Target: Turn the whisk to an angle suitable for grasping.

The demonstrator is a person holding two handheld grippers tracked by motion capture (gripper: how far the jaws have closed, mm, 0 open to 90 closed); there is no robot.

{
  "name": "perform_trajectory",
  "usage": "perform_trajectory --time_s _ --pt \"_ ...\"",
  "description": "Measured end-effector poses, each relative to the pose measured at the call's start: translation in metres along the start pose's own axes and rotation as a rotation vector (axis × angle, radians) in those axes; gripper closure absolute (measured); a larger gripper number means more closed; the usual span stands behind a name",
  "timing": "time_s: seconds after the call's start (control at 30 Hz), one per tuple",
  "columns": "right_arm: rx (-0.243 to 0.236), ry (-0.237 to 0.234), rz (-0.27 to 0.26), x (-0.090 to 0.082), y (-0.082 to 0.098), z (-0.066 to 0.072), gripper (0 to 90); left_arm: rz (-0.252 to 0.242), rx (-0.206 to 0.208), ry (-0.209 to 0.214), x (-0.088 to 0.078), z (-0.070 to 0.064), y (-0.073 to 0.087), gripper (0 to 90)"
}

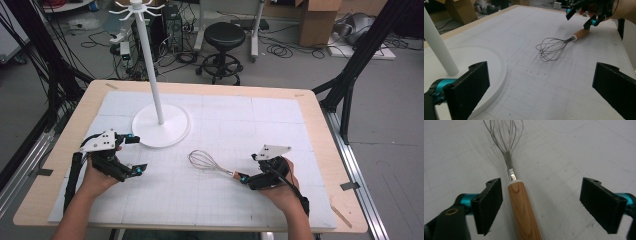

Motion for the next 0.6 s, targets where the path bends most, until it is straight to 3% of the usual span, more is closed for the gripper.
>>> perform_trajectory --time_s 0.17,0.6 --pt "-0.046 -0.023 0.072 0.010 0.005 0.008 33.6 0.002 0.002 0.000 0.000 0.000 0.000 1.7" --pt "-0.090 -0.053 0.169 0.023 0.013 0.019 54.8 0.008 0.002 -0.001 0.001 0.000 0.001 1.7"
Point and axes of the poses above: each handheld gripper's, and its own axes: x roughly forward along the jaws, y roughly out of its underside, z roughly to its left, the point moved 10 cm from there along x, roughly forward along the jaws, and after that the axes turned 10 degrees about z, right-handed, at the moved point
